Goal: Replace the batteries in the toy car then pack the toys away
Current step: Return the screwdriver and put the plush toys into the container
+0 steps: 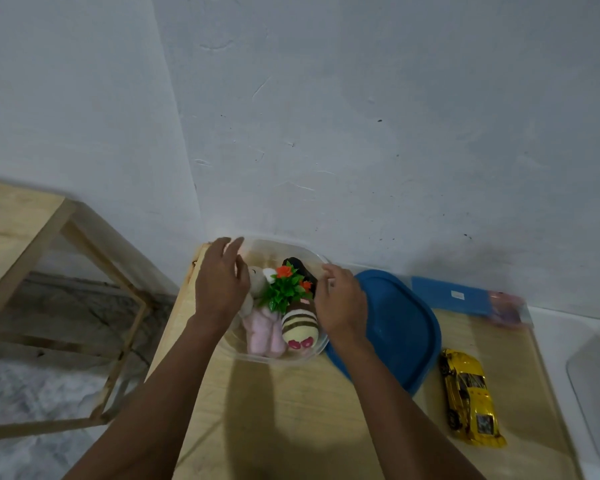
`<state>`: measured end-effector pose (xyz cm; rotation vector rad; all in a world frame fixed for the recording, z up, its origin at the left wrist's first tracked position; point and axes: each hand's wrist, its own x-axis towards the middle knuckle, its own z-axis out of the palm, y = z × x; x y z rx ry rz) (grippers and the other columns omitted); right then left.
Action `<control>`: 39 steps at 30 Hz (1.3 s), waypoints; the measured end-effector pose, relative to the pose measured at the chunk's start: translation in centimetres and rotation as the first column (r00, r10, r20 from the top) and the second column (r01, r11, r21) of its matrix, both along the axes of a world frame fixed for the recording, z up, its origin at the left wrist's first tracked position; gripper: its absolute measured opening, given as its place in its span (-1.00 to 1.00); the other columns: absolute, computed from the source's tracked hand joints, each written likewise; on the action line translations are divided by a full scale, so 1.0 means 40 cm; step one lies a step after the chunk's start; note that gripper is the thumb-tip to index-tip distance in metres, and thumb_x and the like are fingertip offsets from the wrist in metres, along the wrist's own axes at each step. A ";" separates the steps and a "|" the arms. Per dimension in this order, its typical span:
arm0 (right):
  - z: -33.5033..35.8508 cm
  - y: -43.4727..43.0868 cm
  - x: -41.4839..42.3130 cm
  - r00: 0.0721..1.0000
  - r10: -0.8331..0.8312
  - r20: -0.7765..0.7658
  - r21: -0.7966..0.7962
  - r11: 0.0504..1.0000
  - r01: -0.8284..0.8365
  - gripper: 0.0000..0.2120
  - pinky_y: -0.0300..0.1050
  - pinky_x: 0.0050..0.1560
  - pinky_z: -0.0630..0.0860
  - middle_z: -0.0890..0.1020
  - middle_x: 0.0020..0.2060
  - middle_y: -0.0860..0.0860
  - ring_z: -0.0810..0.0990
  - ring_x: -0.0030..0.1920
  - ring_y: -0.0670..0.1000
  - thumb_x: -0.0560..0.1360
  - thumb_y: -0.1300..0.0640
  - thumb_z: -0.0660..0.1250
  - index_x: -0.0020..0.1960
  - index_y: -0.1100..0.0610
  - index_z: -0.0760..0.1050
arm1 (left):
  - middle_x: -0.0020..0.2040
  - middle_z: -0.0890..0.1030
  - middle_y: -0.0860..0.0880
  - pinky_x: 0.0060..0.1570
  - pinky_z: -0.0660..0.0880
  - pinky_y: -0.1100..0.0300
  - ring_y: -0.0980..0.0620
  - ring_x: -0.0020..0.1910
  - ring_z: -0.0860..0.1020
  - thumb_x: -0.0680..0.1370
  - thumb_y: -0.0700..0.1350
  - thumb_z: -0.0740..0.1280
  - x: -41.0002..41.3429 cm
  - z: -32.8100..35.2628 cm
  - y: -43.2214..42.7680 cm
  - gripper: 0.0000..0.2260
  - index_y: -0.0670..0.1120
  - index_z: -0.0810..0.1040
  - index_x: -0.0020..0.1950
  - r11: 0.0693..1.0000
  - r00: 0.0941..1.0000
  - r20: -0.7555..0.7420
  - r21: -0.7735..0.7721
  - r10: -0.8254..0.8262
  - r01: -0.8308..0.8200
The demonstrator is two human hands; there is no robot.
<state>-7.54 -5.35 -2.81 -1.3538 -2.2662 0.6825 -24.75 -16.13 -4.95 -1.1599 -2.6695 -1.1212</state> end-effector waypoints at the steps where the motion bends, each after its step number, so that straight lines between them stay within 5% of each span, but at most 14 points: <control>1: -0.006 -0.002 0.032 0.998 -0.065 -0.021 -0.012 0.998 0.065 -0.73 0.08 0.13 0.49 0.59 0.11 -0.02 0.52 0.13 0.02 0.58 0.07 0.20 0.24 0.04 0.53 | 0.27 0.52 -0.25 0.21 0.45 -0.06 -0.21 0.29 0.45 0.57 -0.27 0.26 0.005 -0.006 -0.010 -0.64 -0.21 0.47 0.37 0.998 0.998 0.031 0.000 0.055 -0.055; 5: -0.054 0.000 0.170 0.935 -0.246 0.255 -0.154 0.944 0.290 -0.56 0.16 0.31 0.36 0.41 0.36 0.07 0.34 0.36 0.11 0.56 -0.01 0.23 0.41 0.03 0.34 | 0.32 0.51 -0.25 0.18 0.43 -0.05 -0.25 0.30 0.46 0.62 -0.21 0.16 0.036 -0.017 -0.038 -0.61 -0.17 0.36 0.46 0.963 0.911 0.313 -0.106 0.268 -0.247; 9: -0.089 -0.018 0.281 0.816 -0.316 0.483 -0.299 0.817 0.493 -0.37 0.21 0.45 0.10 0.05 0.53 0.22 0.02 0.51 0.24 0.55 -0.09 0.20 0.52 0.10 0.08 | 0.28 0.55 -0.26 0.08 0.44 -0.06 -0.29 0.23 0.50 0.63 -0.22 0.11 0.041 -0.013 -0.052 -0.60 -0.10 0.36 0.49 0.938 0.887 0.331 -0.243 0.321 -0.249; 15: -0.107 -0.031 0.376 0.739 -0.339 0.582 -0.385 0.686 0.618 -0.38 0.14 0.33 0.25 0.19 0.43 0.25 0.20 0.41 0.25 0.55 -0.07 0.18 0.51 0.10 0.06 | 0.37 0.49 -0.24 0.19 0.41 -0.07 -0.29 0.30 0.46 0.66 -0.18 0.09 0.044 -0.024 -0.046 -0.59 -0.03 0.32 0.52 0.930 0.875 0.353 -0.279 0.331 -0.240; 21: -0.099 0.002 0.421 0.779 -0.571 0.261 -0.461 0.635 0.620 -0.40 0.03 -0.08 0.54 0.54 0.15 0.16 0.55 0.12 0.23 0.41 0.25 0.38 0.40 0.23 0.27 | 0.41 0.45 -0.26 0.27 0.37 -0.07 -0.29 0.35 0.42 0.66 -0.20 0.07 0.027 -0.034 -0.047 -0.56 -0.04 0.26 0.55 0.935 0.867 0.397 -0.301 0.303 -0.189; 25: -0.049 0.016 0.417 0.629 -0.773 -0.076 -0.597 0.541 0.592 -0.56 -0.10 -0.19 0.44 0.53 0.11 0.19 0.54 -0.06 0.13 0.49 0.33 0.26 0.36 0.30 0.30 | 0.41 0.45 -0.26 0.27 0.36 -0.03 -0.27 0.36 0.41 0.64 -0.23 0.08 0.020 -0.034 -0.047 -0.54 -0.05 0.25 0.56 0.941 0.858 0.425 -0.291 0.287 -0.171; 30: 0.055 0.037 0.392 0.603 -0.743 -0.292 -0.345 0.669 0.658 -0.83 -0.07 -0.16 0.39 0.58 -0.14 0.00 0.55 -0.12 0.10 0.49 0.16 0.20 0.04 0.13 0.51 | 0.41 0.44 -0.24 0.24 0.38 -0.02 -0.27 0.34 0.42 0.65 -0.21 0.07 0.028 -0.029 -0.048 -0.54 -0.01 0.24 0.57 0.940 0.849 0.439 -0.295 0.293 -0.172; 34: 0.144 0.055 0.383 0.622 -0.688 -0.373 -0.107 0.698 0.708 -0.83 -0.11 -0.15 0.29 0.55 -0.16 -0.03 0.46 -0.17 0.03 0.51 0.19 0.24 0.05 0.15 0.55 | 0.46 0.39 -0.25 0.32 0.32 -0.02 -0.27 0.40 0.37 0.66 -0.21 0.08 0.013 -0.030 -0.056 -0.55 -0.07 0.24 0.56 0.951 0.862 0.444 -0.282 0.246 -0.126; 39: 0.198 0.052 0.376 0.606 -0.629 -0.488 -0.200 0.756 0.623 -0.91 -0.19 -0.31 0.26 0.50 -0.26 -0.02 0.42 -0.26 0.00 0.54 0.25 0.18 -0.06 0.15 0.46 | 0.30 0.52 -0.29 0.27 0.37 -0.03 -0.25 0.30 0.47 0.66 -0.02 0.16 0.030 0.019 -0.065 -0.60 -0.16 0.42 0.45 0.980 0.919 0.339 -0.093 0.200 -0.178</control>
